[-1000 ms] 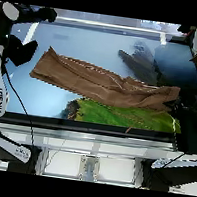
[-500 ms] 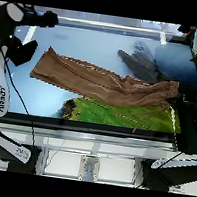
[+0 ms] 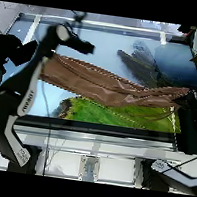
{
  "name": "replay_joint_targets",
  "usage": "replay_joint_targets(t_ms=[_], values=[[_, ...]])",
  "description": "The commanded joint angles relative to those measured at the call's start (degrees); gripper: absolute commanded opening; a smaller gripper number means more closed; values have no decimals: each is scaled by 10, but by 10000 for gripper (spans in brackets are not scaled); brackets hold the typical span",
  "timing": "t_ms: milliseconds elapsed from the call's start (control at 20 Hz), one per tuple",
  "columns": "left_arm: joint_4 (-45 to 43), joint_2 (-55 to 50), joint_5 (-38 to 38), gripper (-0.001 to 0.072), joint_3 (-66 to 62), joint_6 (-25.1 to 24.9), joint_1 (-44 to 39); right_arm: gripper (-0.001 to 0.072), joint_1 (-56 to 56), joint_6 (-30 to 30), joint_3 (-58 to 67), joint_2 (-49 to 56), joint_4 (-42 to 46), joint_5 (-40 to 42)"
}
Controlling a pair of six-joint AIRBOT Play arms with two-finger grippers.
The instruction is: Fold the clothes and pants, and hang the long-sleeved shirts on hangers.
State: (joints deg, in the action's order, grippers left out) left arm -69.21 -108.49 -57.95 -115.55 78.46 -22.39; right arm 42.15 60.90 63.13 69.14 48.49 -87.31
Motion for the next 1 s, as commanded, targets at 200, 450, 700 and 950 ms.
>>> replay_joint_targets(t_ms=[200, 450, 700, 950], values=[[166, -99, -3, 10, 0, -47, -212, 43, 0, 64, 1, -225, 185, -101], [196, -133, -44, 11, 0, -50, -296, 42, 0, 76, 10, -265, 164, -83], [264, -144, -103, 11, 0, -54, -301, 42, -1, 79, 10, -247, 42, -41], [259, -110, -108, 10, -2, -54, -202, 42, -153, 123, 9, -219, 13, 11]])
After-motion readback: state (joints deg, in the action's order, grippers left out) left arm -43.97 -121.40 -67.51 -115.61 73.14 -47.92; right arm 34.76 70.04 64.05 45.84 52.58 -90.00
